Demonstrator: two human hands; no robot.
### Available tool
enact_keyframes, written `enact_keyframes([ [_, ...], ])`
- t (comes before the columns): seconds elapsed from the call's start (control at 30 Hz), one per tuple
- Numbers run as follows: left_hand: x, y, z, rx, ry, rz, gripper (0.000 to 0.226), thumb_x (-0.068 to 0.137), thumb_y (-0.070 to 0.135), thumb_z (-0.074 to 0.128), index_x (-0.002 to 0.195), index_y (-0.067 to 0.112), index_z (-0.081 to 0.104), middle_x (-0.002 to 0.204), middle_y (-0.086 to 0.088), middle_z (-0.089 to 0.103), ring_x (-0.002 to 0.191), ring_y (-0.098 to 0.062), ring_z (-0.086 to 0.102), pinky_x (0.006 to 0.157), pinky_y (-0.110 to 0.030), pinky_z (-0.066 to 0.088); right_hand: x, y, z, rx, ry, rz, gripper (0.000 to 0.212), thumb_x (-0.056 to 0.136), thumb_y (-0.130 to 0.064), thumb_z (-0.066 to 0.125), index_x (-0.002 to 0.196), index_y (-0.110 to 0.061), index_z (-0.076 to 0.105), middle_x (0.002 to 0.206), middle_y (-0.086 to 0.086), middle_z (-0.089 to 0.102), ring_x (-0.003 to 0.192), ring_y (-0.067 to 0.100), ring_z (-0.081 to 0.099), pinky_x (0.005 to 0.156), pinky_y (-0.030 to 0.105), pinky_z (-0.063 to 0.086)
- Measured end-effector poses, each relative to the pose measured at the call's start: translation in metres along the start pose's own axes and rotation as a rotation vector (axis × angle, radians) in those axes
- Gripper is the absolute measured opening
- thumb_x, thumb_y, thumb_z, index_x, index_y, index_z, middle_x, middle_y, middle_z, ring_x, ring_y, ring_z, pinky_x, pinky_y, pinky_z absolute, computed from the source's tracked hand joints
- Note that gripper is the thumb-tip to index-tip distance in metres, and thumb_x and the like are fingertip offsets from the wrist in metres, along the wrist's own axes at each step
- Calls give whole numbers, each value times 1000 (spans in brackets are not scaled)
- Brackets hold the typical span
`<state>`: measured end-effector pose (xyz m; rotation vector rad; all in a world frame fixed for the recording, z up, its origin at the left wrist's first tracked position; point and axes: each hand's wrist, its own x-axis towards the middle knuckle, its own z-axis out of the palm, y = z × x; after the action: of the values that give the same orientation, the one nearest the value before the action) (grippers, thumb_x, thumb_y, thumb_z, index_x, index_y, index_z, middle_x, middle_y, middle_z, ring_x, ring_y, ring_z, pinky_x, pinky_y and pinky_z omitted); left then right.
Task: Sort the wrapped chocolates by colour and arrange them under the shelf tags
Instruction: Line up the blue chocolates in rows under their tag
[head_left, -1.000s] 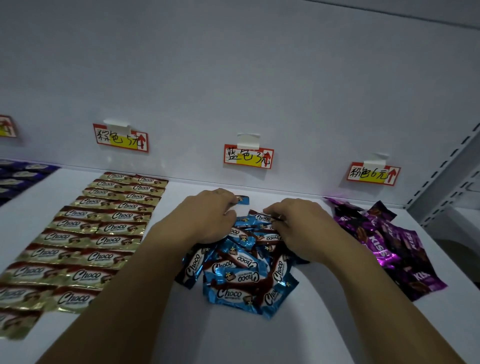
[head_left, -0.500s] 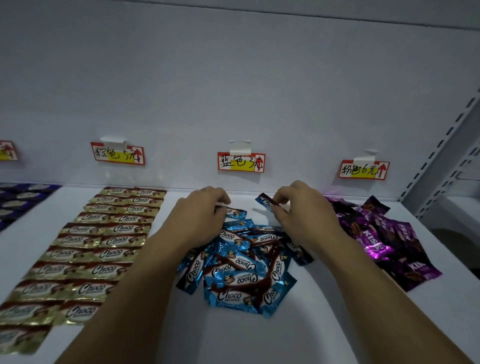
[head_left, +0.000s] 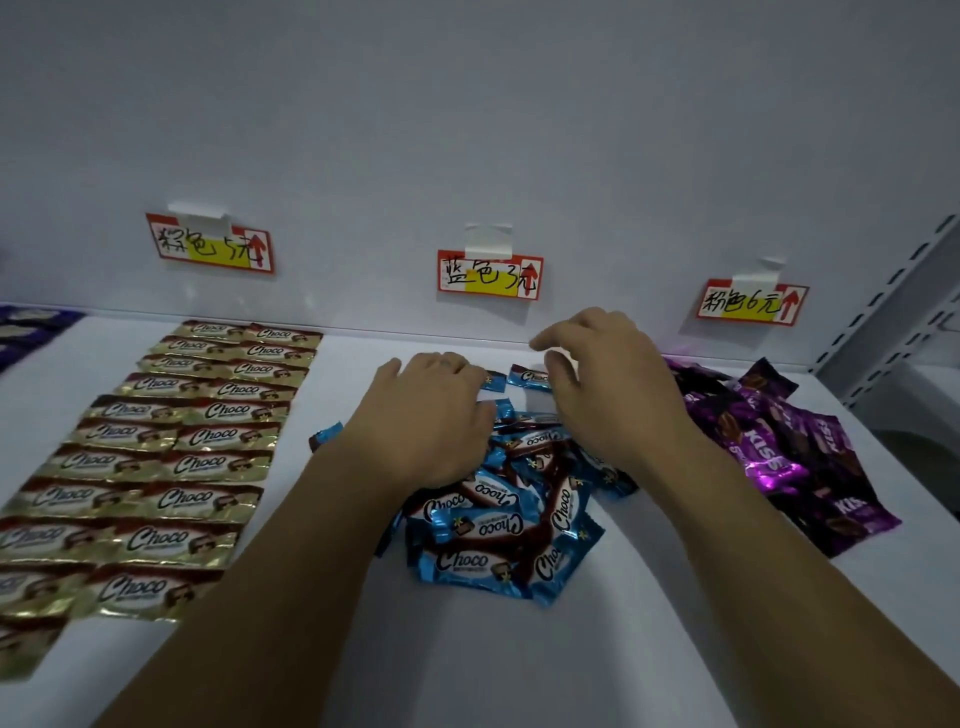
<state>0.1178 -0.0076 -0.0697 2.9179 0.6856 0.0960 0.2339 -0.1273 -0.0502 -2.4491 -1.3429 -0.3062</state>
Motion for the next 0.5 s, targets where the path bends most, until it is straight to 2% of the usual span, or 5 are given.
enact_keyframes([
  [0.07, 1, -3, -3, -11, 15, -5, 43, 100, 41, 29, 133, 23, 51, 138, 2, 49, 121, -19, 47, 105, -42, 36, -10, -7, -3, -15, -74, -22, 34, 99, -38, 39, 125, -25, 59, 121, -4, 55, 112, 14, 44, 91, 31, 36],
  [0.13, 1, -3, -4, -32, -18, -37, 44, 100, 42, 29, 129, 23, 55, 135, 3, 52, 117, -18, 51, 101, -40, 40, -13, -9, 2, -103, -187, -38, 44, 98, -46, 34, 131, -25, 54, 125, -4, 53, 114, 14, 44, 94, 33, 37],
  [0.23, 5, -2, -2, -9, -55, -64, 46, 101, 41, 27, 137, 21, 48, 145, 1, 44, 125, -19, 46, 107, -38, 36, -9, -4, 8, -107, -240, 17, 51, 98, -51, 29, 136, -23, 49, 127, -1, 52, 115, 17, 44, 93, 35, 39],
  [0.37, 10, -1, 2, -13, -16, -59, 47, 102, 37, 26, 144, 21, 40, 153, 3, 34, 133, -18, 38, 110, -35, 29, -5, 3, 15, -121, -263, 10, 52, 98, -54, 28, 134, -25, 51, 121, 1, 48, 113, 17, 41, 91, 34, 37],
  [0.5, 12, -1, 6, 8, -45, -61, 51, 102, 40, 22, 150, 24, 30, 157, 4, 25, 142, -16, 26, 118, -40, 18, 1, 3, 20, -131, -282, -20, 54, 99, -53, 23, 138, -25, 47, 128, 0, 51, 118, 19, 42, 96, 37, 36],
])
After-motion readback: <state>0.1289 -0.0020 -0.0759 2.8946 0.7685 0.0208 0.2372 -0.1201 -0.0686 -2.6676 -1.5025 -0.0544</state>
